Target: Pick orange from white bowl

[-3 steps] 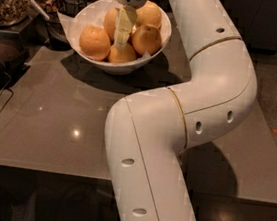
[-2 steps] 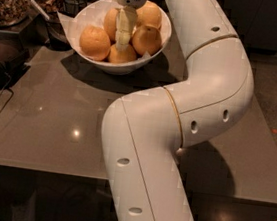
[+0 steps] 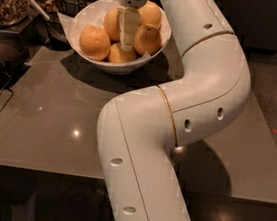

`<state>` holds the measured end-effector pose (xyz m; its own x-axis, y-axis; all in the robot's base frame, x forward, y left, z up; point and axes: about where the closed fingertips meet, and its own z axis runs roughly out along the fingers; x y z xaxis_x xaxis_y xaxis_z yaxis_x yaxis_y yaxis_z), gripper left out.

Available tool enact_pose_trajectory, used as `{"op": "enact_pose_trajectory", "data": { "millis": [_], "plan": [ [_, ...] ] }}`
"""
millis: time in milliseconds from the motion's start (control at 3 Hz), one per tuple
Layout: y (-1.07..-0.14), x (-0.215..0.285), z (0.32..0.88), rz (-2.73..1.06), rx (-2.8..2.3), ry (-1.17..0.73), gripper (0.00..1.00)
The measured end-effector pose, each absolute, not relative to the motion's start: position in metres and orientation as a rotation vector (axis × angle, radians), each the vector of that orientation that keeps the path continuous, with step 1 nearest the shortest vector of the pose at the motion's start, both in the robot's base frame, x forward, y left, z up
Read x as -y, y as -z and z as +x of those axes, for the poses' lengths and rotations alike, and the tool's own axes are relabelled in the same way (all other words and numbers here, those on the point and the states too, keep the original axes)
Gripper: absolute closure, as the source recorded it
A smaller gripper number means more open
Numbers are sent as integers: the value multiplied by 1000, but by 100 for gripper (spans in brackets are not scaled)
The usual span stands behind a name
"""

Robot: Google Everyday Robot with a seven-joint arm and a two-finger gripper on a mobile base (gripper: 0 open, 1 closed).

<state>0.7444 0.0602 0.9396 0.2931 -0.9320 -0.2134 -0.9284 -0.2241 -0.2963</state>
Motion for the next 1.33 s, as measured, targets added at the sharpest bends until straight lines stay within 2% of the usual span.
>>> {"op": "enact_pose_trajectory", "data": {
  "millis": [1333],
  "plan": [
    [-929, -61, 747, -2270, -1655, 47, 0]
  ]
}}
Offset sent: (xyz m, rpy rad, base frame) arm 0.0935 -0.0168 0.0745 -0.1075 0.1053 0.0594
